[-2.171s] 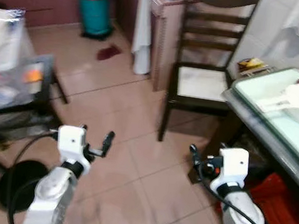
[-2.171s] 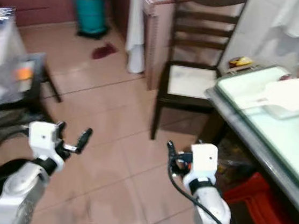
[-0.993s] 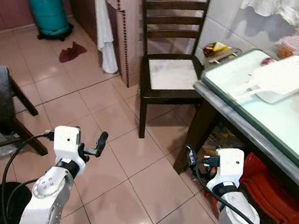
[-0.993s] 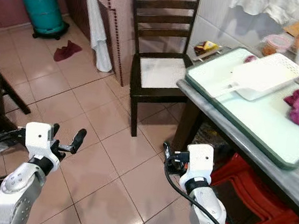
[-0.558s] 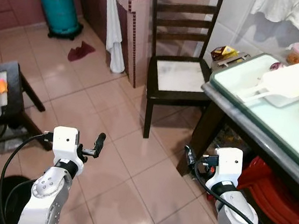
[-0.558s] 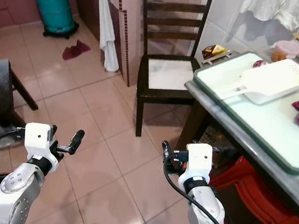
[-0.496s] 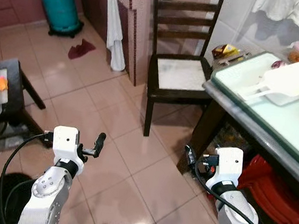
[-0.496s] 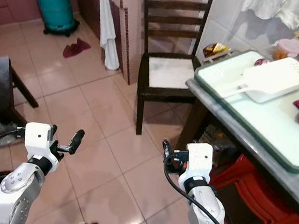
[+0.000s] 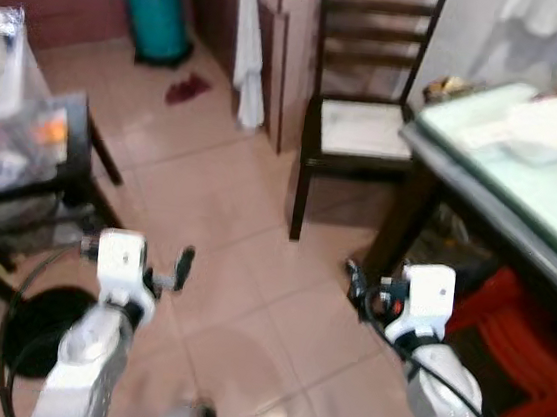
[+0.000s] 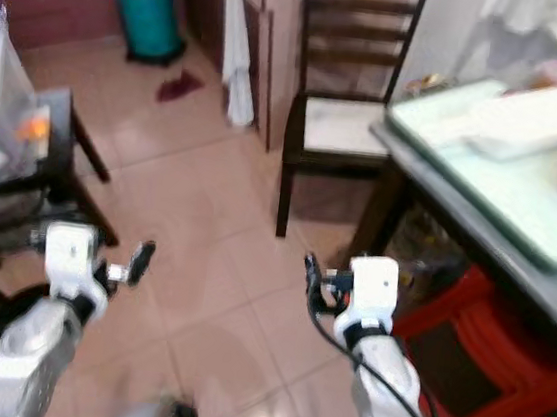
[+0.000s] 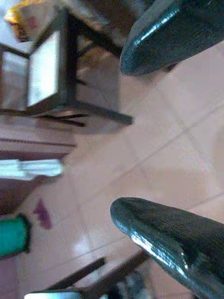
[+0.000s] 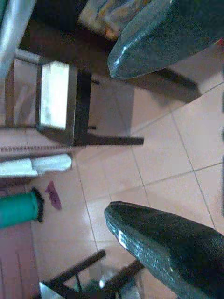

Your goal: Setting the table

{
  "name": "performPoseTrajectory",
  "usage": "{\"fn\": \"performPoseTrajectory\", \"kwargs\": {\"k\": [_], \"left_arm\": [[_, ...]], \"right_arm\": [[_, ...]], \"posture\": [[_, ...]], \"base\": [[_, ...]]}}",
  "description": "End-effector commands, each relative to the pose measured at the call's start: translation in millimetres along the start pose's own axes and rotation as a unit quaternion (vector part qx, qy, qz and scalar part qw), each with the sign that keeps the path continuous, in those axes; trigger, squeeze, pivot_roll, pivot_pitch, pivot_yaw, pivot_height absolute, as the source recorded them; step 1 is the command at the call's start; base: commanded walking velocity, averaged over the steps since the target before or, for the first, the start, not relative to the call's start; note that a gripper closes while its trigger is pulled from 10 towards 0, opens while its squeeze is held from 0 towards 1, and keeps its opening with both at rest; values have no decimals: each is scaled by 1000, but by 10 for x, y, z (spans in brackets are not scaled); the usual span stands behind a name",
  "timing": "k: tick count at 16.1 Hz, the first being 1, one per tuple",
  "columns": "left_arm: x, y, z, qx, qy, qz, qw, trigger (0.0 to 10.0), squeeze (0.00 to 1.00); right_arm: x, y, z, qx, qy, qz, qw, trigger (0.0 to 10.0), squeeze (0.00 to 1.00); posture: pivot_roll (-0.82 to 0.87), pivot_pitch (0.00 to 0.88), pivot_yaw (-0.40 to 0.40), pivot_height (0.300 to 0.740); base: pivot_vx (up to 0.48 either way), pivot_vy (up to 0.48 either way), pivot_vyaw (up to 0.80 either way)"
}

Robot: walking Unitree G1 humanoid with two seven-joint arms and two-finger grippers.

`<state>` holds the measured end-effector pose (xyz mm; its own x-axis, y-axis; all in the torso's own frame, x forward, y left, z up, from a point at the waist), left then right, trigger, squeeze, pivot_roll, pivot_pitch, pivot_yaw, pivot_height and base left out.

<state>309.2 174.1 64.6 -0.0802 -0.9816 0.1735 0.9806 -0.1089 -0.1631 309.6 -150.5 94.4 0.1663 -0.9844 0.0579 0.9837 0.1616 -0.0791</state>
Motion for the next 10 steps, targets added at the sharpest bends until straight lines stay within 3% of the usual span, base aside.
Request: {"fn": "performPoseTrajectory", "kwargs": {"k": [1,4,5,6,7,8,10], "left_arm": [[-24,22,54,4,13,3,1000,10000,0],[-27,34,54,2,16,1,1000,10000,0],[-30,36,56,2,16,1,1000,10000,0],[-33,35,52,1,17,0,1000,10000,0],[-33,38,50,0,17,0,1000,10000,0],[-30,40,46,-1,17,-1,1000,10000,0],[-18,42,44,-1,16,-2,1000,10000,0]], "right_arm": [[33,0,-43,-11,14,-15,1000,10000,0],[159,52,-9,-19,36,-51,998,10000,0],[177,56,8,-18,26,-55,998,10000,0],[181,47,13,-17,-14,-64,998,10000,0],[146,43,17,-12,-21,-57,998,10000,0],[89,35,8,-10,0,-40,999,10000,0],[112,25,11,-13,-16,-53,998,10000,0]], "posture": [[-104,139,36,740],[-104,139,36,740],[-109,139,38,740],[-109,139,38,740],[-113,141,39,740],[-113,141,39,740],[-117,141,39,740]], "base": [[-304,0,0],[-300,0,0],[-300,0,0],[-300,0,0],[-296,0,0],[-300,0,0],[-300,0,0]]}}
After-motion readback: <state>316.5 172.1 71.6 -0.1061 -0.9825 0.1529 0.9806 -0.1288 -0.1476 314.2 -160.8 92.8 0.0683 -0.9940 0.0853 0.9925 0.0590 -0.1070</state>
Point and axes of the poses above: a point about 5 cm out from each wrist's last joint towards the gripper, its own y axis pointing out of the wrist towards the gripper, its own z axis along the axis of the wrist's last joint, x = y × z, the point moved 5 cm from there along y, pointing out of the wrist towards the gripper, and after that the axes turned 4 degrees about -y, right-handed, at the moved point
